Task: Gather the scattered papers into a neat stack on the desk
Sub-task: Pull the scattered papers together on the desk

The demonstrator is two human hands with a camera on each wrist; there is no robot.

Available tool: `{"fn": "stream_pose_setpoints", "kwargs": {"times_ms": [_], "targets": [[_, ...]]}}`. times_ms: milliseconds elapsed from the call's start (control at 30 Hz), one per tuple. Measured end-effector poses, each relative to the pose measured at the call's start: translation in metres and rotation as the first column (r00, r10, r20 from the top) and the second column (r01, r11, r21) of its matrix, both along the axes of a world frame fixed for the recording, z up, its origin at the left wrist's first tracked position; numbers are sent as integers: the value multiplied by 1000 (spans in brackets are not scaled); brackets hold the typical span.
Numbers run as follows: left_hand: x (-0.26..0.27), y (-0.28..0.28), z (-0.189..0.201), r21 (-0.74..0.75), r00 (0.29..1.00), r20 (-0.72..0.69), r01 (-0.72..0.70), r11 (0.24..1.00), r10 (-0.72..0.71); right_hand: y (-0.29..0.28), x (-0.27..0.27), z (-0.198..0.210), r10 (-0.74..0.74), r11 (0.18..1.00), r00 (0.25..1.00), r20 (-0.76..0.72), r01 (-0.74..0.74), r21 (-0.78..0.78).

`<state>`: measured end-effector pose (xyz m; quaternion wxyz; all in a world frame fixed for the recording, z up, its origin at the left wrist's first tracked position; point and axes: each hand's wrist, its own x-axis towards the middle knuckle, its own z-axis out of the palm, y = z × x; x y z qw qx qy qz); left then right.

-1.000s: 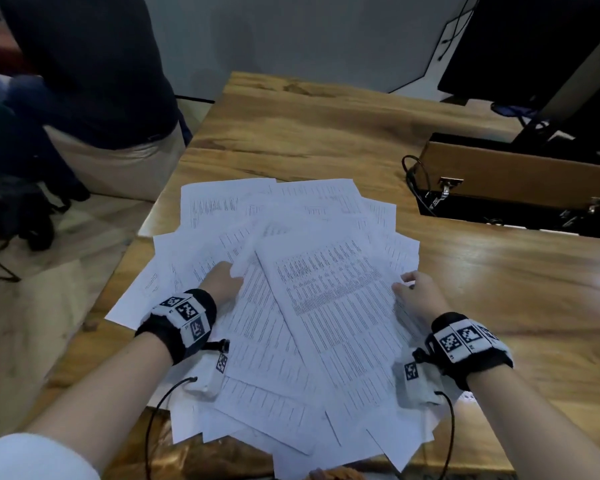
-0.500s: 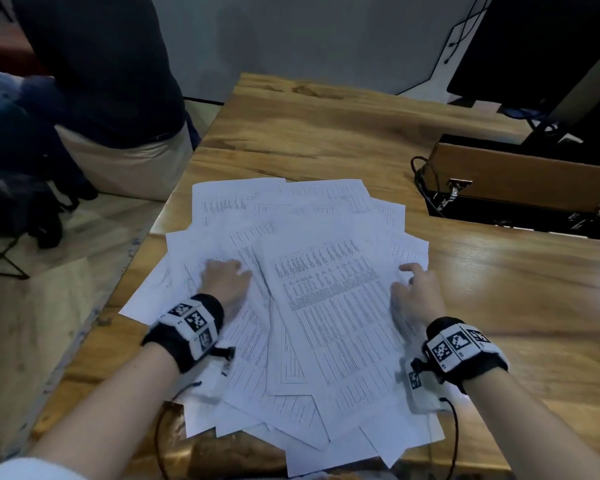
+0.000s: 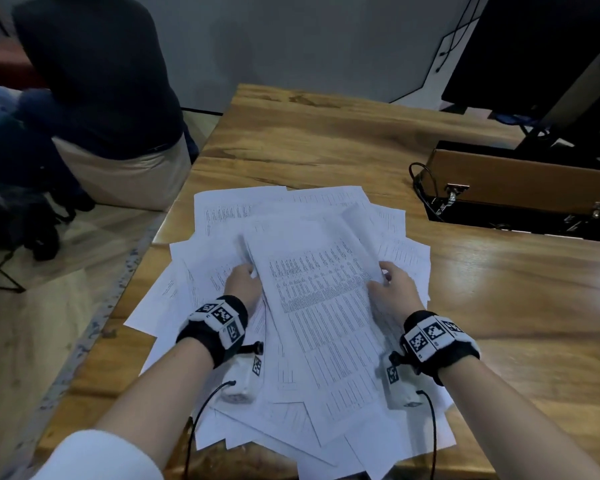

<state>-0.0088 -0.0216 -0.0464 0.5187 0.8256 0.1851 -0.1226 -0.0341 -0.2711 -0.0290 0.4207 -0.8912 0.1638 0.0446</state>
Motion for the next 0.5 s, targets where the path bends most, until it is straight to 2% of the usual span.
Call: {"fn": "stream_pose_setpoints", "kwargs": {"times_ms": [100,200,300,400,500], "targets": [[2,3,2,-81,999,41,-7,997,11,-8,0,-1,-123,991,992,22,122,60],[3,11,7,-234,996,86,22,972,-2,-17,0,-6,-262,954,964,44,251,163],[0,7,9,-356,998,68,15,934,9,-14,-3,-13,-363,890,932,-24,354,287],[-12,-1,6,-396,999,-29,23,918,-38,-2,-9,-18,-344,888,935,-83,353,295],[-19,-4,3,-362,991,-77,73,930,-107,7,-16,-13,-216,921,966,-142,250,299]]}}
